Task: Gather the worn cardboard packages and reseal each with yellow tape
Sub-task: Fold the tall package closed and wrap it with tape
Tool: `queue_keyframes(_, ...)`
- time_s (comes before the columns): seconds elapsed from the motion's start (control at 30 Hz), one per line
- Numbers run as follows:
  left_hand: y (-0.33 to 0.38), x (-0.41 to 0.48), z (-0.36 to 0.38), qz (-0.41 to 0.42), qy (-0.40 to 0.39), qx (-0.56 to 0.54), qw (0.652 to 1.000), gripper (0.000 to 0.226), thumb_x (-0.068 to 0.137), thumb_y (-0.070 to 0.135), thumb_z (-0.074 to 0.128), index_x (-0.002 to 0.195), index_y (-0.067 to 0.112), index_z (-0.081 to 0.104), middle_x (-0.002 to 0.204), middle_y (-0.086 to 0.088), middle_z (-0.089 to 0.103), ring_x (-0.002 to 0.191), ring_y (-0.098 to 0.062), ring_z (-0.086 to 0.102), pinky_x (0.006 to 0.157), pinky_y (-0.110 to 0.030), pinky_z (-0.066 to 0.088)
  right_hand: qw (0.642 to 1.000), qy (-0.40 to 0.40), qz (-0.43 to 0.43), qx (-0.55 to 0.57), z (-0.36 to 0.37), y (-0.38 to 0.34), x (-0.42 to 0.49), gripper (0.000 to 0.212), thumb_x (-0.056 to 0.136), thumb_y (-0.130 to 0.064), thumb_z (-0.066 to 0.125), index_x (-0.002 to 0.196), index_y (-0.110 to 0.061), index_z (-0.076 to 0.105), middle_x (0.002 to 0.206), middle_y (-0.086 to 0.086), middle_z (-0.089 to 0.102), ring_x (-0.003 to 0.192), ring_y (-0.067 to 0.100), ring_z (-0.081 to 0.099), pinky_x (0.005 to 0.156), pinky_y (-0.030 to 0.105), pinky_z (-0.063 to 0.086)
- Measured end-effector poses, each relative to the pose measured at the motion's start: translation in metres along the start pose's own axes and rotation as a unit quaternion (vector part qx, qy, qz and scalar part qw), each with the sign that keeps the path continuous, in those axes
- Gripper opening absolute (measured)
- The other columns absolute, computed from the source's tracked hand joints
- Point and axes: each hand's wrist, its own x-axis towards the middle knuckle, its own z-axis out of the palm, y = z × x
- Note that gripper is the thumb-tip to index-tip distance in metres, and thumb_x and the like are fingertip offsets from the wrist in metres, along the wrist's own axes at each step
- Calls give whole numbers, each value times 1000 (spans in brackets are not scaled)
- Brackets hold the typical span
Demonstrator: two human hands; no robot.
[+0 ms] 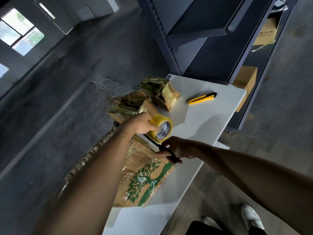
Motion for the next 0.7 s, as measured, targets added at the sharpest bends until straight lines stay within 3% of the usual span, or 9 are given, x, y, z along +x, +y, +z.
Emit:
queue_keyframes(0.1,3,2,3,15,18,-44,999,34,81,44,73,95,13,69,83,-1,72,79,-19,68,80,-38,55,999,9,24,-32,1,2,2,28,85,-30,79,92,-7,65,49,1,59,35,11,50,34,21,35)
queue_keyframes(0.2,12,5,5,38,55,-108,992,31,86,38,72,98,11,64,91,-5,74,86,-19,72,88,-48,55,996,48,67,-18,-3,8,8,41,80,-33,82,101,-2,65,58,6,63,43,15,57,36,22,42)
queue_keyframes(0.33,7,8,6,33,79,-107,991,34,81,46,73,95,17,62,91,-3,72,85,-21,71,85,-51,56,988,88,117,-51,-18,20,19,49,85,-33,76,113,5,63,72,11,69,61,22,67,54,28,57)
queue_keyframes(0.4,4,7,7,30,84,-100,991,32,80,46,73,94,19,62,90,-2,73,84,-21,70,84,-51,56,979,120,117,-114,-25,26,24,54,85,-37,77,115,6,64,88,14,73,76,28,71,67,31,57)
queue_keyframes(0.5,7,6,8,25,90,-103,990,26,82,39,75,94,21,62,92,0,72,85,-19,70,85,-48,56,943,193,115,-245,-34,40,31,59,84,-44,76,119,1,61,105,12,66,89,27,64,58,27,47)
queue_keyframes(0.6,9,7,10,22,96,-102,990,25,79,34,79,90,23,60,90,3,72,85,-16,70,82,-43,57,919,261,112,-272,-40,60,39,47,89,-34,69,121,-3,56,121,20,60,104,38,62,72,32,48)
queue_keyframes(0.7,10,4,10,19,100,-85,991,29,77,31,81,90,26,56,91,7,67,86,-13,65,74,-30,53,915,257,122,-286,-40,70,43,33,97,-24,56,121,-1,54,123,24,57,107,40,59,74,33,43)
